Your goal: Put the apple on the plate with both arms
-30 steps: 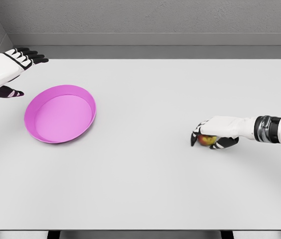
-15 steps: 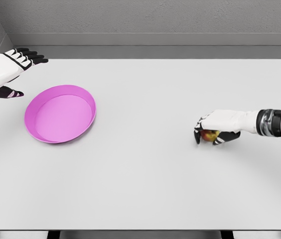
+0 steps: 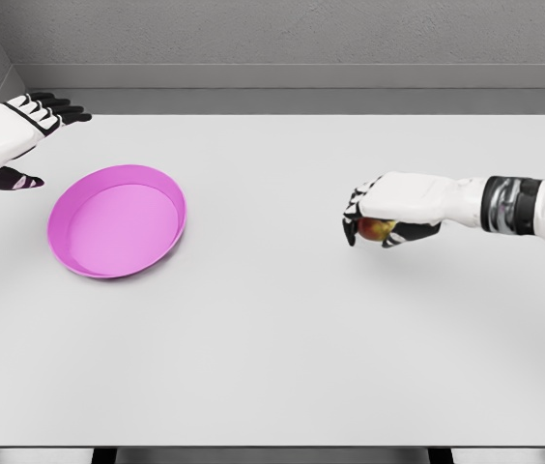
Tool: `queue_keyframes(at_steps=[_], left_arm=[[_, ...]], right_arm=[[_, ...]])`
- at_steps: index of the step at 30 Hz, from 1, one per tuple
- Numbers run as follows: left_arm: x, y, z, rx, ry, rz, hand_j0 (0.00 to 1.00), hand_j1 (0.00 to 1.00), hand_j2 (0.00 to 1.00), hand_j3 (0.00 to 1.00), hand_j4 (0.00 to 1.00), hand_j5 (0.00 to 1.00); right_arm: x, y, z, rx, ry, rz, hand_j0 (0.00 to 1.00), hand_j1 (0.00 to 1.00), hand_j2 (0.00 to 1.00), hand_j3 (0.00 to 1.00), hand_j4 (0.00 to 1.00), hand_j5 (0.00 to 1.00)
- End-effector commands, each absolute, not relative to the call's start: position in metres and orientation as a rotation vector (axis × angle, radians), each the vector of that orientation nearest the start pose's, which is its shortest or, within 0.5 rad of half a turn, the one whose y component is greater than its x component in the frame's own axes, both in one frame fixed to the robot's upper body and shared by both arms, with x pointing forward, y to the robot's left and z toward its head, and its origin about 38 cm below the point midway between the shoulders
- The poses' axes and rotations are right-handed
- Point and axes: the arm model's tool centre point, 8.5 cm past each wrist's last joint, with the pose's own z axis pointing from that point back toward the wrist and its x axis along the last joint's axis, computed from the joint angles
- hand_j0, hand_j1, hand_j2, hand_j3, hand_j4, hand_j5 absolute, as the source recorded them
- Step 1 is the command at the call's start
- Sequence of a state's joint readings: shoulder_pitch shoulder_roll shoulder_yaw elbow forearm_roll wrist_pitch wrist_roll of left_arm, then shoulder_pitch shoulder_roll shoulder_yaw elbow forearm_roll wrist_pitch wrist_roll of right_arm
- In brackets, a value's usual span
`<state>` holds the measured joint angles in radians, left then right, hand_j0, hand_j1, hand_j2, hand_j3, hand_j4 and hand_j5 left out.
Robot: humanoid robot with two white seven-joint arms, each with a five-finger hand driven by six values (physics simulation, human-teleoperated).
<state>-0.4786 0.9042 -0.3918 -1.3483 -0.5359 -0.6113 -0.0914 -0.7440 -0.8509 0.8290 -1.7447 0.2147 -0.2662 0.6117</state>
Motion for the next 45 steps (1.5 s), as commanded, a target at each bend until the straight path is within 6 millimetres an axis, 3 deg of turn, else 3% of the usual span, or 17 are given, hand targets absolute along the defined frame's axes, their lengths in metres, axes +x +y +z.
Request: queue_keyframes(at_steps=[1,2,10,21,22,23,29,31,34,35,36,38,41,43,45], left_arm=[[0.43,0.396,0.237,0.806,-1.607,-1.75,1.0,1.0,1.0,1.0,1.0,1.0],[0.43,0.396,0.237,0.806,-1.607,-1.75,1.0,1.0,1.0,1.0,1.0,1.0],[0.43,0.396,0.237,0.806,-1.607,-1.75,1.0,1.0,1.0,1.0,1.0,1.0],[0.43,0.398,0.238,0.813,-1.605,-1.75,1.0,1.0,1.0,1.0,1.0,1.0],[0.43,0.398,0.238,0.813,-1.605,-1.75,1.0,1.0,1.0,1.0,1.0,1.0],[0.43,0.398,0.238,0.813,-1.605,-1.75,1.0,1.0,1.0,1.0,1.0,1.0],[0.429,0.398,0.239,0.814,-1.607,-1.752,1.0,1.0,1.0,1.0,1.0,1.0],[0.429,0.398,0.239,0.814,-1.607,-1.752,1.0,1.0,1.0,1.0,1.0,1.0],[0.429,0.398,0.24,0.815,-1.608,-1.75,1.0,1.0,1.0,1.0,1.0,1.0],[0.429,0.398,0.239,0.813,-1.609,-1.751,1.0,1.0,1.0,1.0,1.0,1.0],[0.429,0.397,0.239,0.812,-1.613,-1.748,1.0,1.0,1.0,1.0,1.0,1.0],[0.429,0.397,0.238,0.809,-1.613,-1.747,1.0,1.0,1.0,1.0,1.0,1.0],[0.429,0.39,0.235,0.793,-1.626,-1.748,1.0,1.0,1.0,1.0,1.0,1.0],[0.425,0.371,0.24,0.773,-1.671,-1.791,1.0,1.0,1.0,1.0,1.0,1.0],[0.418,0.347,0.23,0.701,-1.704,-1.829,1.0,1.0,1.0,1.0,1.0,1.0]], right_arm=[[0.403,-0.204,0.236,-0.183,-1.426,2.11,0.43,0.43,0.43,0.43,0.43,0.43],[0.403,-0.191,0.238,-0.161,-1.462,2.111,0.43,0.43,0.43,0.43,0.43,0.43],[0.398,-0.15,0.236,-0.063,-1.558,2.109,0.43,0.43,0.43,0.43,0.43,0.43],[0.397,-0.139,0.235,-0.037,-1.576,2.108,0.45,0.45,0.45,0.45,0.45,0.45],[0.398,-0.14,0.234,-0.041,-1.57,2.101,0.9,0.9,0.9,0.9,0.9,0.9],[0.398,-0.14,0.235,-0.044,-1.57,2.1,1.0,1.0,1.0,1.0,1.0,1.0],[0.396,-0.141,0.235,-0.042,-1.574,2.108,1.0,1.0,1.0,1.0,1.0,1.0],[0.401,-0.157,0.242,-0.098,-1.554,2.108,1.0,1.0,1.0,1.0,1.0,1.0],[0.412,-0.257,0.297,-0.407,-1.526,2.029,1.0,1.0,1.0,1.0,1.0,1.0],[0.41,-0.275,0.304,-0.45,-1.524,2.004,1.0,1.0,1.0,1.0,1.0,1.0],[0.406,-0.306,0.317,-0.531,-1.5,1.969,1.0,1.0,1.0,1.0,1.0,1.0],[0.398,-0.339,0.334,-0.619,-1.428,1.995,1.0,1.0,1.0,1.0,1.0,1.0],[0.394,-0.346,0.338,-0.641,-1.403,2.005,1.0,1.0,1.0,1.0,1.0,1.0],[0.388,-0.343,0.325,-0.59,-1.414,2.059,1.0,1.0,1.0,1.0,1.0,1.0],[0.381,-0.34,0.319,-0.546,-1.44,2.134,1.0,1.0,1.0,1.0,1.0,1.0]])
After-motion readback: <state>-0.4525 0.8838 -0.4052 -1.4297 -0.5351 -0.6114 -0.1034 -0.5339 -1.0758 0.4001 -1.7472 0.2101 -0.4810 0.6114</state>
